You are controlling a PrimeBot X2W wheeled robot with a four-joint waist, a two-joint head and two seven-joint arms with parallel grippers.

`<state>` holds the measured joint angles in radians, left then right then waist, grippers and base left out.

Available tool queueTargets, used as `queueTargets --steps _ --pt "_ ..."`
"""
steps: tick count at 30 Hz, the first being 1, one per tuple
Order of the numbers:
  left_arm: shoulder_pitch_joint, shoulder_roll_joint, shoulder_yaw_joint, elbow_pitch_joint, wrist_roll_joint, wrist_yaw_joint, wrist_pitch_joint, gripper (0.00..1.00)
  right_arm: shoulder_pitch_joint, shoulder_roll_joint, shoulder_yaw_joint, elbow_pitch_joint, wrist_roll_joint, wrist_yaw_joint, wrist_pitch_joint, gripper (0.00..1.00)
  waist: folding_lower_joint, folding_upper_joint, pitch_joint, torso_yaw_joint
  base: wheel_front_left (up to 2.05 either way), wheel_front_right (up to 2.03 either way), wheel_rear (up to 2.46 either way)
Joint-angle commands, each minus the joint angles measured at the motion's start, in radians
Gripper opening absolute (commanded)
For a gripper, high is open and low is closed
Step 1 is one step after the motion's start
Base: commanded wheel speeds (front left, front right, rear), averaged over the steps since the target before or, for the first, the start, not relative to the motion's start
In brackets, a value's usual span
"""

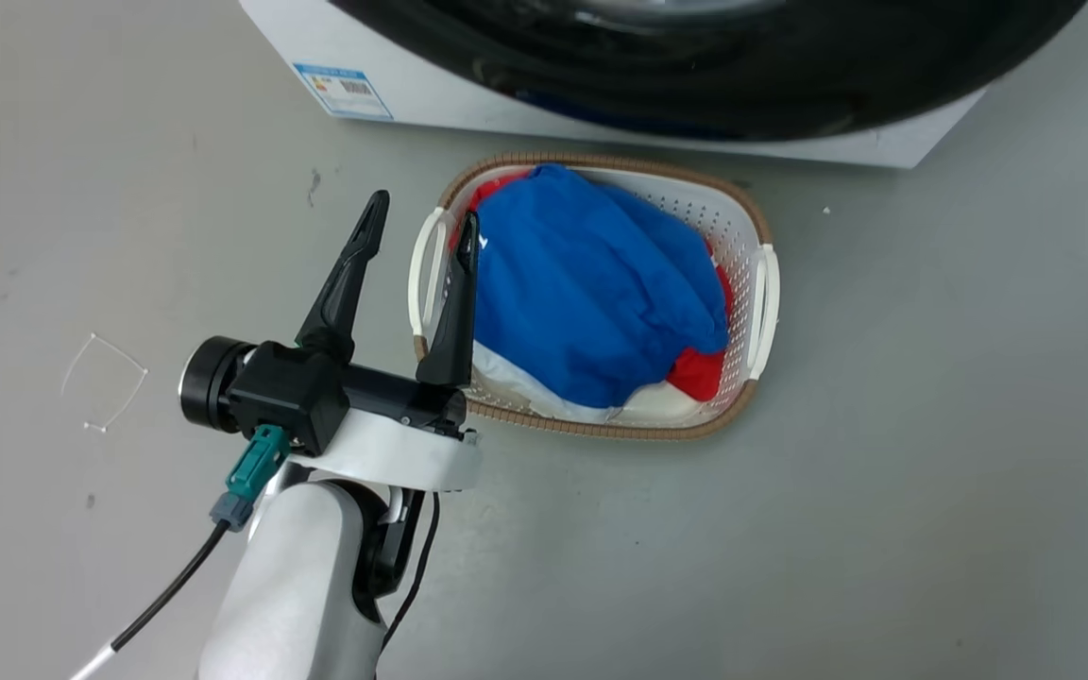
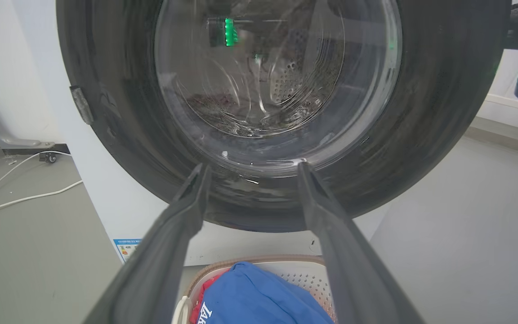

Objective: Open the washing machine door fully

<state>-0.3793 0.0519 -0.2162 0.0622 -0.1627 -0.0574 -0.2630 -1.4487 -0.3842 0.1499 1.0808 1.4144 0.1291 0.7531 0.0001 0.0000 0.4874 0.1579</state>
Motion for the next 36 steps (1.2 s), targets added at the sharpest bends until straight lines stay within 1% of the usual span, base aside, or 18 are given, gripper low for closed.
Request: queueTargets --steps 1,7,14,19,28,36 --pt "0.011 -0.002 -0.001 0.005 -0.005 0.002 -0.003 1.00 0.039 0.036 0.008 -0.008 0.017 0.003 0.044 0.00 -0.0001 0.0000 -0.029 -0.007 0.00 0.00 0.00" --pt "0.054 -0.002 -0.013 0.026 -0.022 0.013 -0.003 1.00 0.147 0.035 0.018 -0.047 0.033 0.003 0.136 0.00 -0.0001 0.0000 -0.105 -0.022 0.00 0.00 0.00" --pt "0.117 -0.002 -0.012 0.056 -0.029 0.017 -0.003 1.00 0.302 0.090 0.050 -0.129 0.049 0.003 0.220 0.00 -0.0001 0.0000 -0.202 -0.037 0.00 0.00 0.00" --pt "0.162 -0.002 -0.016 0.083 -0.020 0.006 -0.003 1.00 0.419 0.133 0.065 -0.206 0.070 0.003 0.264 0.00 -0.0001 0.0000 -0.275 -0.042 0.00 0.00 0.00" --pt "0.235 -0.002 -0.018 0.121 -0.013 -0.008 -0.003 1.00 0.617 0.231 0.107 -0.351 0.089 0.003 0.307 0.00 -0.0001 0.0000 -0.388 -0.041 0.00 0.00 0.00" --pt "0.273 -0.002 -0.028 0.140 -0.014 -0.017 -0.003 1.00 0.744 0.292 0.138 -0.461 0.088 0.003 0.296 0.00 -0.0001 0.0000 -0.427 -0.029 0.00 0.00 0.00"
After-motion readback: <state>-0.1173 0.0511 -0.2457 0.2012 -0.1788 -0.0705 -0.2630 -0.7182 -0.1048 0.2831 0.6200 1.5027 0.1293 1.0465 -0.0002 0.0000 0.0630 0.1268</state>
